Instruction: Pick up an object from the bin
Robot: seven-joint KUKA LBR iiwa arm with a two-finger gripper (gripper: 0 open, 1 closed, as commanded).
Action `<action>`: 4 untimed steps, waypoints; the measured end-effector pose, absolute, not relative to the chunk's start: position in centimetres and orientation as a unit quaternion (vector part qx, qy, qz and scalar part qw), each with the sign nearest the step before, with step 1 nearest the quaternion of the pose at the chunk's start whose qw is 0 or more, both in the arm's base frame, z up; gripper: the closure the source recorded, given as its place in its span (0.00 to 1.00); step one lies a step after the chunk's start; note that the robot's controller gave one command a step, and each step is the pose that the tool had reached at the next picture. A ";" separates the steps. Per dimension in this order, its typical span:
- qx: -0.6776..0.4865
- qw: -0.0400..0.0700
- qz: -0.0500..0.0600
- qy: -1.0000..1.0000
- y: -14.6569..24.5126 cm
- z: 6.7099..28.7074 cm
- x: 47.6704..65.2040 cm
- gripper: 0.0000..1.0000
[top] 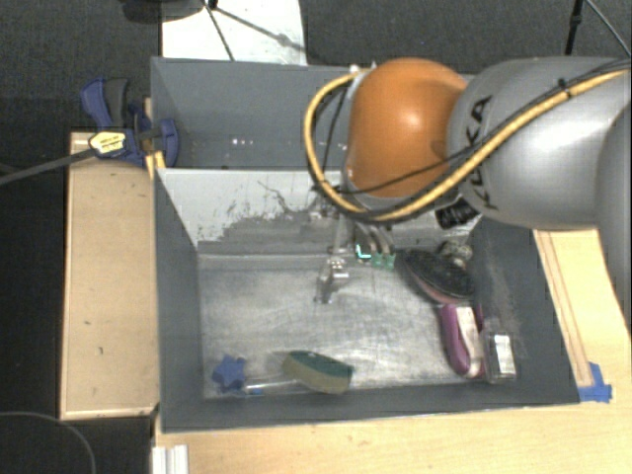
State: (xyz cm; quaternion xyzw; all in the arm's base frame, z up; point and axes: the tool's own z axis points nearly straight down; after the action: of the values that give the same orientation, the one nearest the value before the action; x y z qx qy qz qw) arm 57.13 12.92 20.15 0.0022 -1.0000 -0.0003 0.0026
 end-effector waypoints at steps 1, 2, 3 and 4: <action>0.056 -0.015 -0.003 -0.998 11.2 9.4 49.9 0.00; 0.152 -0.019 -0.002 -0.988 17.1 8.6 49.5 0.00; 0.175 -0.011 -0.001 -0.984 13.4 10.5 48.2 0.00; 0.142 -0.006 0.000 -0.990 15.4 7.4 48.4 0.00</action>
Offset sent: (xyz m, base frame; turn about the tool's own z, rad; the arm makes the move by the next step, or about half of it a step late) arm -0.0914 -0.0215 -0.1315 -0.1178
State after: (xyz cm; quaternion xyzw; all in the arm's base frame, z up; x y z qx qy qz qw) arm 48.38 15.42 7.41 0.1419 -0.9899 -0.0001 -0.0065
